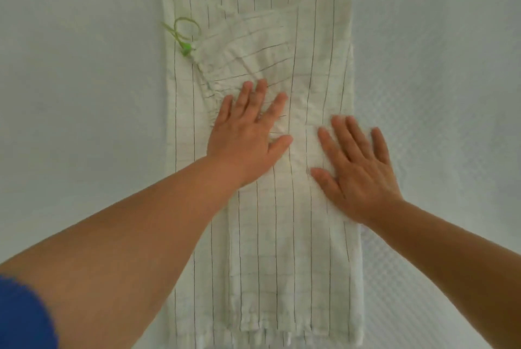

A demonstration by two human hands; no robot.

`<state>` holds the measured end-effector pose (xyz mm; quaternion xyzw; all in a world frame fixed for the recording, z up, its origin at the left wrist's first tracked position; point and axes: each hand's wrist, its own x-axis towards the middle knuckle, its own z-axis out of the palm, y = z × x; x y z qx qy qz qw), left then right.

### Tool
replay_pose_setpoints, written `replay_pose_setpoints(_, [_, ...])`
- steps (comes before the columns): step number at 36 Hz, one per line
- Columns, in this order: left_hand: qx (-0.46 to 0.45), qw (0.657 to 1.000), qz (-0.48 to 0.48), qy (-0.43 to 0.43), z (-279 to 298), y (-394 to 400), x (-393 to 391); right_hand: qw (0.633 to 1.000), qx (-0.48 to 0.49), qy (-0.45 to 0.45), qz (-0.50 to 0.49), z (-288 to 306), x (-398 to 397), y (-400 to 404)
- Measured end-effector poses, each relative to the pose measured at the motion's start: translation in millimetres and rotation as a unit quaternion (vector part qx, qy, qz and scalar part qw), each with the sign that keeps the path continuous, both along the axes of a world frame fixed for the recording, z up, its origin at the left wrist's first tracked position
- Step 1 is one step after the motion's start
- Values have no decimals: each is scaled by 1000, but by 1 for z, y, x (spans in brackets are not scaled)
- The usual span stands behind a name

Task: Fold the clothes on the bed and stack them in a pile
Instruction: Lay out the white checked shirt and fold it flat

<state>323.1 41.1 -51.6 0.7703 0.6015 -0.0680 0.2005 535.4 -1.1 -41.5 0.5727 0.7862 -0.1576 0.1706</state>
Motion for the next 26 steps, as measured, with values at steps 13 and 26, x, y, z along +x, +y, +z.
replay_pose_setpoints(13, [-16,998,-51,14,26,-56,-4,996,-87,-4,14,19,12,-89])
replay_pose_setpoints(26, [5,1000,5,-29,39,-33,5,996,19,83,-34,33,-12,-9])
